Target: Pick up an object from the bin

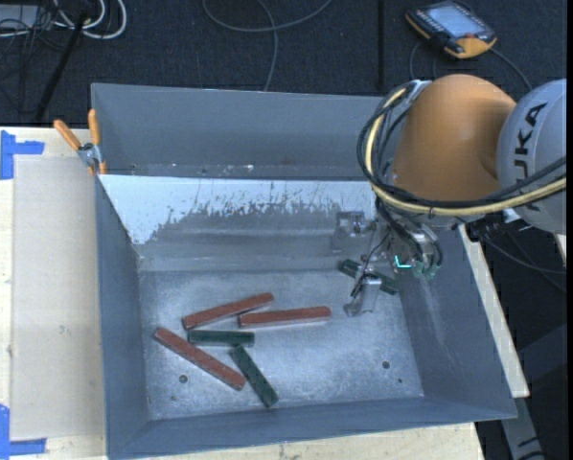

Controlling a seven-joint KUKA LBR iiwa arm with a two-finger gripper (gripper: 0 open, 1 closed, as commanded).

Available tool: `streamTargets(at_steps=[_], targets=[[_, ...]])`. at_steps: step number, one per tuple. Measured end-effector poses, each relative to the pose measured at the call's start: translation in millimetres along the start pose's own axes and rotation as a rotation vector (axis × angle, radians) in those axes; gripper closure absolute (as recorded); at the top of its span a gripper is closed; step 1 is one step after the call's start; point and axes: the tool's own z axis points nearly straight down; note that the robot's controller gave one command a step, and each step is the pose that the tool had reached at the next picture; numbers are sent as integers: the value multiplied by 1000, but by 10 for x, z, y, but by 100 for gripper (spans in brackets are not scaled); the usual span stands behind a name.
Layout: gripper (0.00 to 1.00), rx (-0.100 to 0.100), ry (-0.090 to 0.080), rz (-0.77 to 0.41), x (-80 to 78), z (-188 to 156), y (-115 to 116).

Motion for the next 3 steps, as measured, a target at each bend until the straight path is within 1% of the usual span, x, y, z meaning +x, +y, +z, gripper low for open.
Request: streamTargets(at_steps=[1,2,3], targets=[[0,0,-8,0,-14,-43,0],[0,0,-14,-39,-62,496,178],[0,0,-11,-57,118,1192,172]])
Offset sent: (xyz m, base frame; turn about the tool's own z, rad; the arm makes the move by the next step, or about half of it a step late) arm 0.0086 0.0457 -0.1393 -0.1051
